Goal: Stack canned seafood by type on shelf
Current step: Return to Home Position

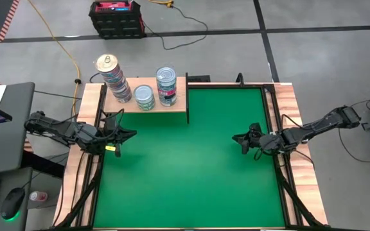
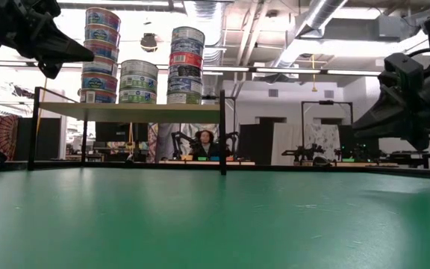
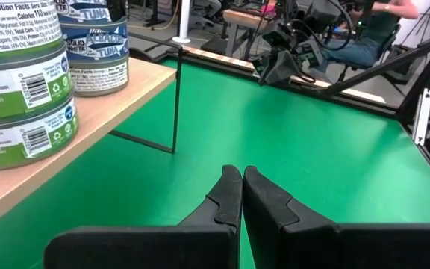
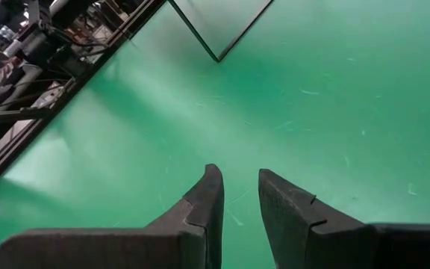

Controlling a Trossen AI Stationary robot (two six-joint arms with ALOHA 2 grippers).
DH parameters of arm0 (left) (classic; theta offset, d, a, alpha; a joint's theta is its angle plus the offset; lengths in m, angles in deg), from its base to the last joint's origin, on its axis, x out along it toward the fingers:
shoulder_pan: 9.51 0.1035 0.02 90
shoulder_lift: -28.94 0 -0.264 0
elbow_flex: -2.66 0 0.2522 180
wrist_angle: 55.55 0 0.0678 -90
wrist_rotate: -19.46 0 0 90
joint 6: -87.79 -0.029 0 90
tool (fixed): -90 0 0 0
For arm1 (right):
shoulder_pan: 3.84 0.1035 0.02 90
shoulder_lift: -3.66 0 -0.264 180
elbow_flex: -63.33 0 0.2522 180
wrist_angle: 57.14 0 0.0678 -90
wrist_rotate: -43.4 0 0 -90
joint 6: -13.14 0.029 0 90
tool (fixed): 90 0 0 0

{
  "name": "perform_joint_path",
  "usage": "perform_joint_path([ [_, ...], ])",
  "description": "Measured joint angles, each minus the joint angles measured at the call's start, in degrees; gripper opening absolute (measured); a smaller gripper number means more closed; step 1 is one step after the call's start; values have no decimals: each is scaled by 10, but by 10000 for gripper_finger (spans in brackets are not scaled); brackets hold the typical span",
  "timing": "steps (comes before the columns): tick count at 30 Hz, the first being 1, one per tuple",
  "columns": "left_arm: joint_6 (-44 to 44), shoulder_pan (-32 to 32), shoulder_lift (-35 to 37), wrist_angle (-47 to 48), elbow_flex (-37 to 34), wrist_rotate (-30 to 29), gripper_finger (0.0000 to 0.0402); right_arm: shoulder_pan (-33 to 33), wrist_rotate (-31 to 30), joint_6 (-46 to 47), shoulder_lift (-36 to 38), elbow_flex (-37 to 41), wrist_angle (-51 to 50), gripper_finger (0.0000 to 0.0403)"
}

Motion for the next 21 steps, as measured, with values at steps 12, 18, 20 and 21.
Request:
perform_joint_path([
  [12, 5, 0, 0, 0, 0, 0, 6, 0, 2, 0, 0, 0, 0, 113],
  [18, 5, 0, 0, 0, 0, 0, 6, 0, 2, 0, 0, 0, 0, 113],
  [20, 5, 0, 0, 0, 0, 0, 6, 0, 2, 0, 0, 0, 0, 113],
  [21, 5, 0, 0, 0, 0, 0, 6, 0, 2, 0, 0, 0, 0, 113],
])
